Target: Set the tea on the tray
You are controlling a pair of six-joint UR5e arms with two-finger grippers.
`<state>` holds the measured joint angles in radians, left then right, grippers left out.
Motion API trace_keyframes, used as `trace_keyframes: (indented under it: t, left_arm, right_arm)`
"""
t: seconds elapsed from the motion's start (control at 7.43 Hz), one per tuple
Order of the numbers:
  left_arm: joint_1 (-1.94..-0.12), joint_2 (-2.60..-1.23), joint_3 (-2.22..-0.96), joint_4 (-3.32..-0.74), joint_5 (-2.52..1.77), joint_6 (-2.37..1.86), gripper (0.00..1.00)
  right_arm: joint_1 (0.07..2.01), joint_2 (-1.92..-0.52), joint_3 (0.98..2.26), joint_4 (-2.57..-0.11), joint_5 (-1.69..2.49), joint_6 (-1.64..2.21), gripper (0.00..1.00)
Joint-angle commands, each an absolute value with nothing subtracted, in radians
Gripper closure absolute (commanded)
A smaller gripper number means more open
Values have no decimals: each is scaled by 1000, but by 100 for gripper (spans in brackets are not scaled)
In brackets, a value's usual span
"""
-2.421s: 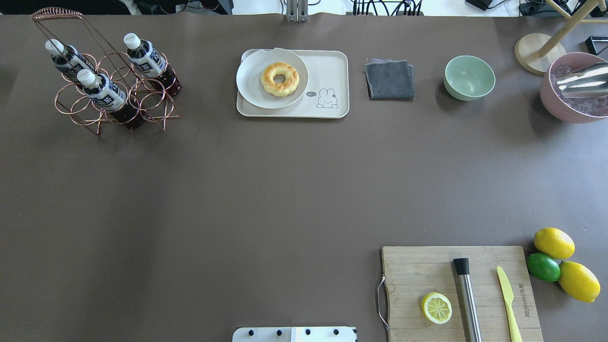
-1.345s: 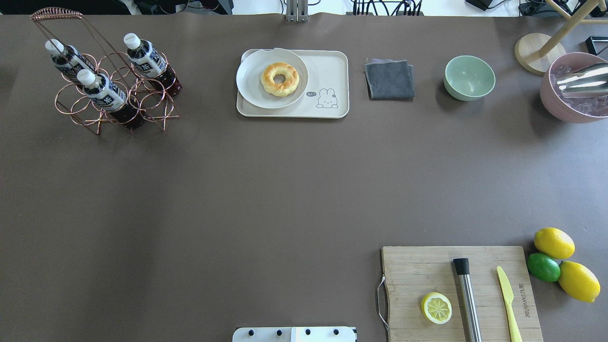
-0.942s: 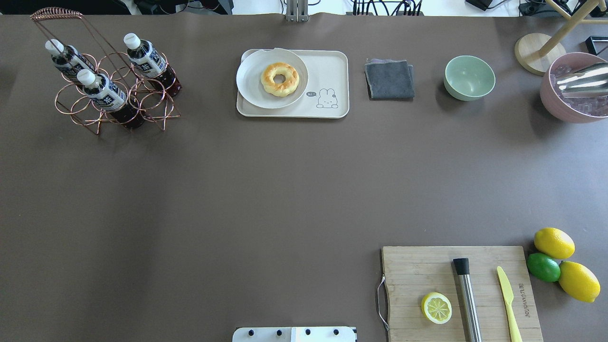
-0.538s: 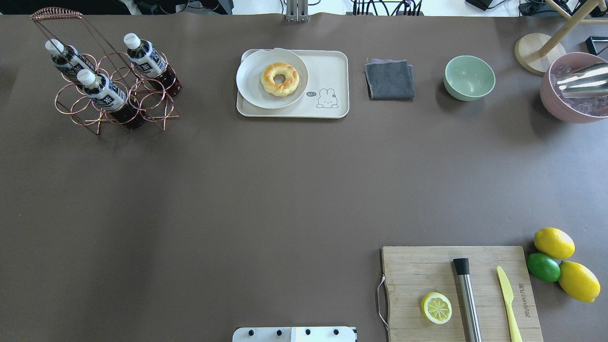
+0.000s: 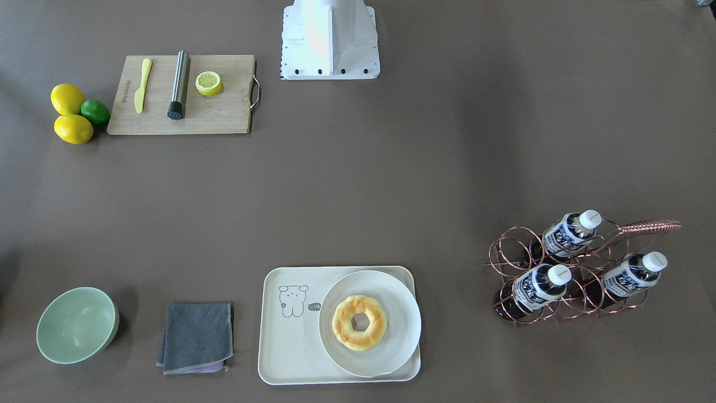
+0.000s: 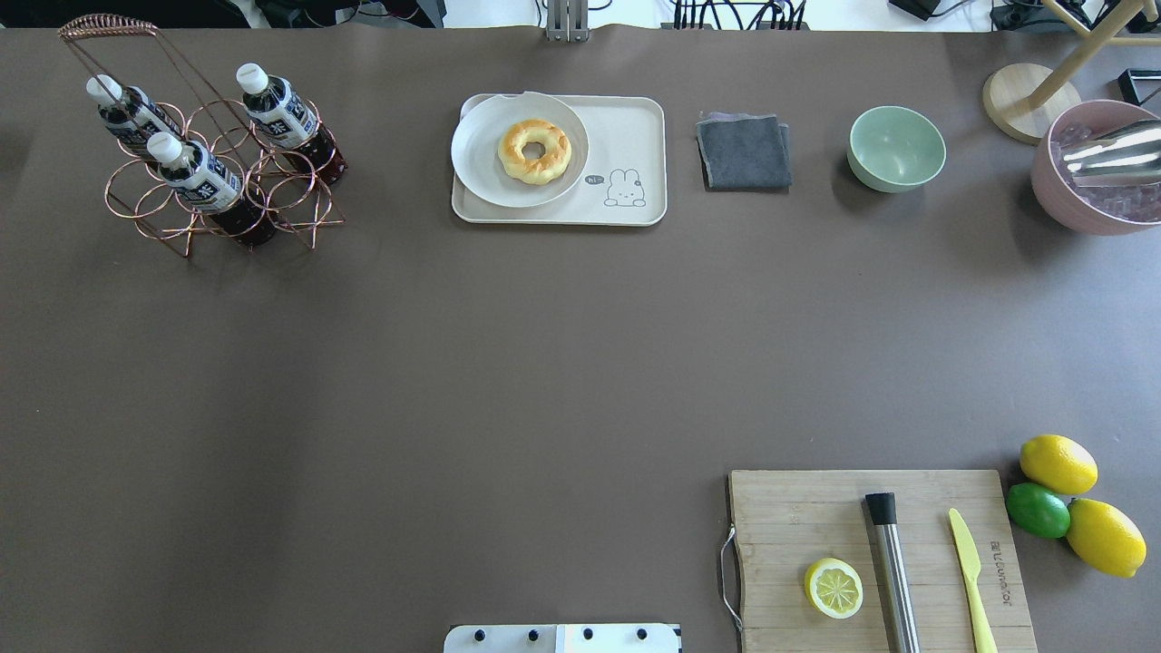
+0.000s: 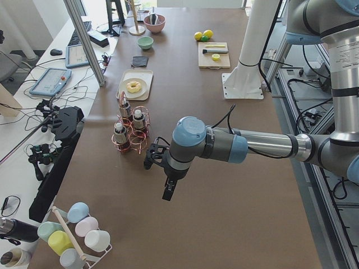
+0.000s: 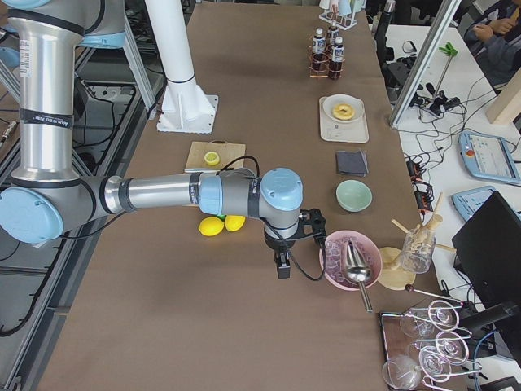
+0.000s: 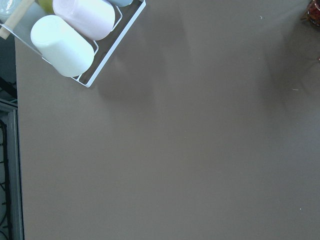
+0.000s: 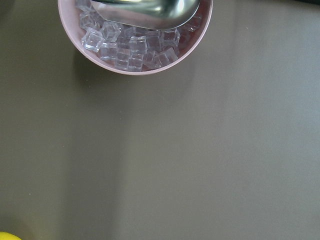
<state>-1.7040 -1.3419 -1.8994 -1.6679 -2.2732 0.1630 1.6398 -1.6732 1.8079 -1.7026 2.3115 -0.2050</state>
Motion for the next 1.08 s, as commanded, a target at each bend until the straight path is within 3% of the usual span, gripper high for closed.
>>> trace_keyframes:
  t: [0.0,0.67,0.94]
  left_arm:
    - [-1674,-1350,-1899,-1686,-2273,120,3]
    - [-1666,-1351,-1956,-1739,-2385,-76,3]
    - [-1559,-1405,-2015,-1761,-2375,-206,3]
  right_arm:
    - [1640,-1674,1804,-1703,2313,-190,0]
    - [1640,-1672,1807,-1703,2316,-190,0]
    - [1637,-1675,1809,-1701,2318,-198,0]
